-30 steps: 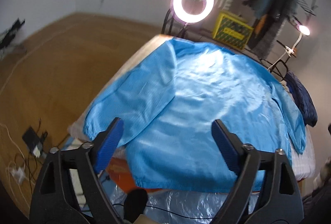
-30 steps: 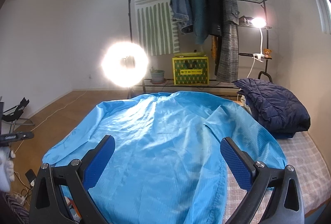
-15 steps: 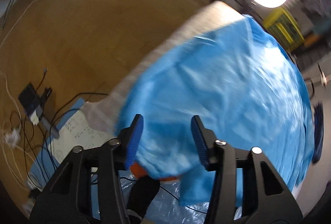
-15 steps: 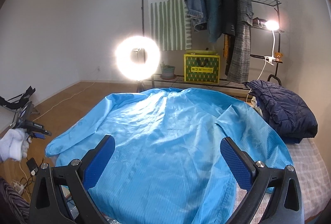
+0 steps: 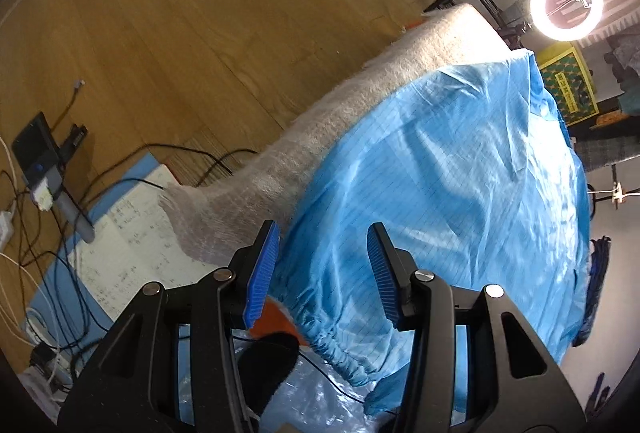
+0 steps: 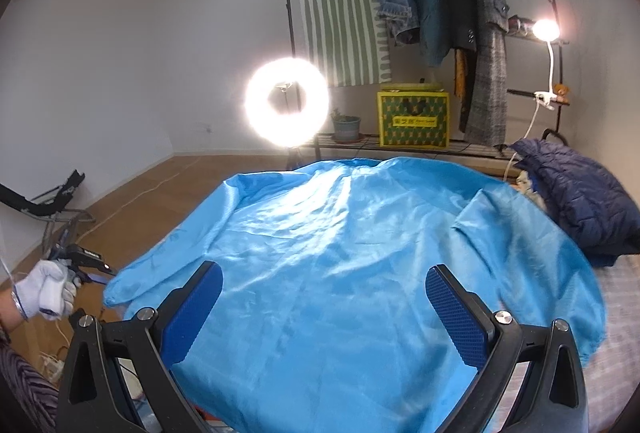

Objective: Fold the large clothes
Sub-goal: 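Lower the left tool onto the coat sleeve cuff and close on it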

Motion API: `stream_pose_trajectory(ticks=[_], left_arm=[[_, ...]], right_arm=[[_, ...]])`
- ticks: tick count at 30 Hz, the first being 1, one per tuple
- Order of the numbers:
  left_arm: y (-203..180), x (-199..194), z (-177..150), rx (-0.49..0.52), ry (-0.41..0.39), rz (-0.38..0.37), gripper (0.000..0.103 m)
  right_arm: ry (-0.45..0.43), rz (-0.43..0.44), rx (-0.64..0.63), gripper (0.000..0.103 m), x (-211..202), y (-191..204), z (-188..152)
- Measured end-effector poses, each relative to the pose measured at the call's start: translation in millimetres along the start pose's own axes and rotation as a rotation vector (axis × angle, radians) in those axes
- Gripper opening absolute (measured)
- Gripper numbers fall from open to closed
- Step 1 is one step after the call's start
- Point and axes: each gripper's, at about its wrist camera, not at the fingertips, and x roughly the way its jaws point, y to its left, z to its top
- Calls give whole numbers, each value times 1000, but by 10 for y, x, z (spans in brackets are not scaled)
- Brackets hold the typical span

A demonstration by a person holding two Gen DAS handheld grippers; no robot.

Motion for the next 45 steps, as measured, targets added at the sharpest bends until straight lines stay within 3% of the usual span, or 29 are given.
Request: stream_pose_trajectory(ticks=[5, 10, 13, 15, 18, 21, 28, 36, 39, 41, 44, 45], left_arm=[[-130, 32, 36, 37, 9, -23, 47], [-250, 79, 45, 104, -5, -29, 47], [-277, 151, -17, 144, -2, -27, 44], [-267, 168, -41, 167, -5, -18, 40], [-185, 137, -55, 142, -14, -49, 40], [-7, 109, -52, 79, -4, -93, 49], [118, 150, -50, 16, 3, -159, 49], [245, 173, -46, -46, 10, -214, 51], [201, 161, -67, -11, 3, -189, 51], [78, 157, -97, 59, -14, -130, 50], [-42, 154, -124, 138, -58, -23, 24], [-63, 153, -127, 150, -74, 2, 8]], right_arm=[[45, 69, 9, 94, 262, 151, 97], [161, 141, 44, 86, 658, 342, 217], [285, 204, 64, 70, 1026, 477, 297], [338, 233, 65, 58, 1190, 570, 334], [391, 255, 40, 48, 1478, 754, 397], [421, 300, 40, 48, 1743, 927, 434], [468, 365, 70, 48, 2289, 1289, 393], [503, 358, 68, 48, 2613, 1477, 265], [504, 353, 48, 48, 2667, 1523, 243], [506, 352, 37, 48, 2708, 1554, 230], [515, 354, 30, 48, 2810, 1587, 197], [519, 355, 30, 47, 2833, 1601, 187]])
